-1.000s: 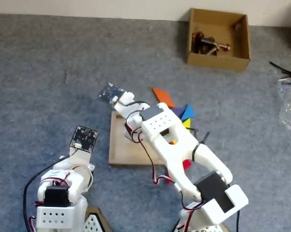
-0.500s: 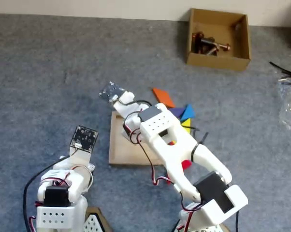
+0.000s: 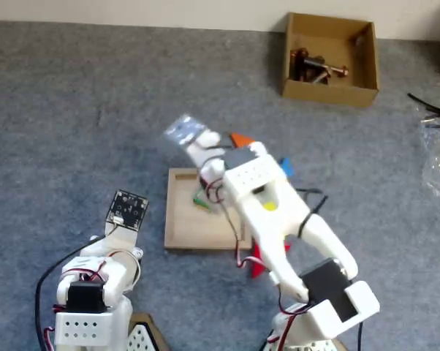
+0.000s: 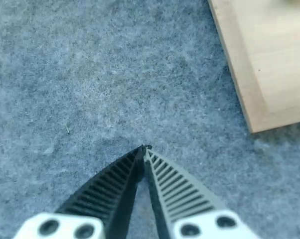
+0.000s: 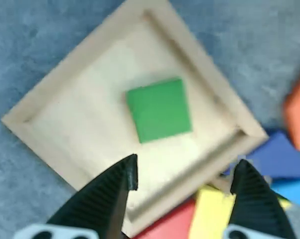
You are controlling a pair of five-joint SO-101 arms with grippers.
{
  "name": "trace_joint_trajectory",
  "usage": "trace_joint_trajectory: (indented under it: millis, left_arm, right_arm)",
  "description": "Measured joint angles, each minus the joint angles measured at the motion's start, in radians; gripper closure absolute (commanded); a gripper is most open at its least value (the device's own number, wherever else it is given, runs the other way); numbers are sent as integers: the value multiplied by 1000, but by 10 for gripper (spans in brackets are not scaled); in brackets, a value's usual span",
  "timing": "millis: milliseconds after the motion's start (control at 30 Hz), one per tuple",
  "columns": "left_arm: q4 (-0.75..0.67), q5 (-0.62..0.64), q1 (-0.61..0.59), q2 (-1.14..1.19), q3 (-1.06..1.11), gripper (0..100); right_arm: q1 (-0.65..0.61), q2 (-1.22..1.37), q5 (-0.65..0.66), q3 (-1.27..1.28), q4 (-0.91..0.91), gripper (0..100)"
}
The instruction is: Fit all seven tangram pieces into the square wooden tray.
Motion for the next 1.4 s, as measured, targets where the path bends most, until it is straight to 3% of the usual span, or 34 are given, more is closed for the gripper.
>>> trace_joint_trajectory:
  millis: [267,567,867,1400]
  left_arm:
    - [0,0,0,0,0,995]
    - [0,0,0,0,0,995]
    - [0,0,0,0,0,995]
    - [0,0,0,0,0,995]
  right_arm:
    - [175,-17,0,-9,11,722]
    - [252,120,-175,-11,11,722]
    - [265,196,-342,-23,14,722]
    - [262,196,-362,-26,14,721]
